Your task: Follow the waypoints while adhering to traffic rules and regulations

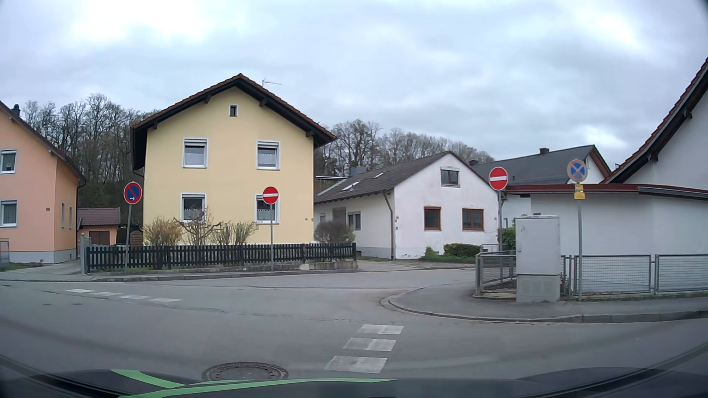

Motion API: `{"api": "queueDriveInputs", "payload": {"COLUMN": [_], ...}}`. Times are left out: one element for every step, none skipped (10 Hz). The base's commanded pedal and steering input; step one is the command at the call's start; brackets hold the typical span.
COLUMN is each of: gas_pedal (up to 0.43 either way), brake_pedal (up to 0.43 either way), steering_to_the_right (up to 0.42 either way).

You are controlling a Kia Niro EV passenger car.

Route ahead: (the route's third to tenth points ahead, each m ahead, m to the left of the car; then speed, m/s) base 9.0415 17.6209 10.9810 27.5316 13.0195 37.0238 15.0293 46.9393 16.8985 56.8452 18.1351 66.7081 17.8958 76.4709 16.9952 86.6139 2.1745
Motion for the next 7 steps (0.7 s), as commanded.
{"api": "queueDriveInputs", "payload": {"gas_pedal": [0.319,0.319,0.311,0.311,0.311,0.311,0.311], "brake_pedal": [0.000,0.000,0.000,0.000,0.000,0.000,0.000], "steering_to_the_right": [-0.556,-0.566,-0.588,-0.609,-0.624,-0.644,-0.661]}}
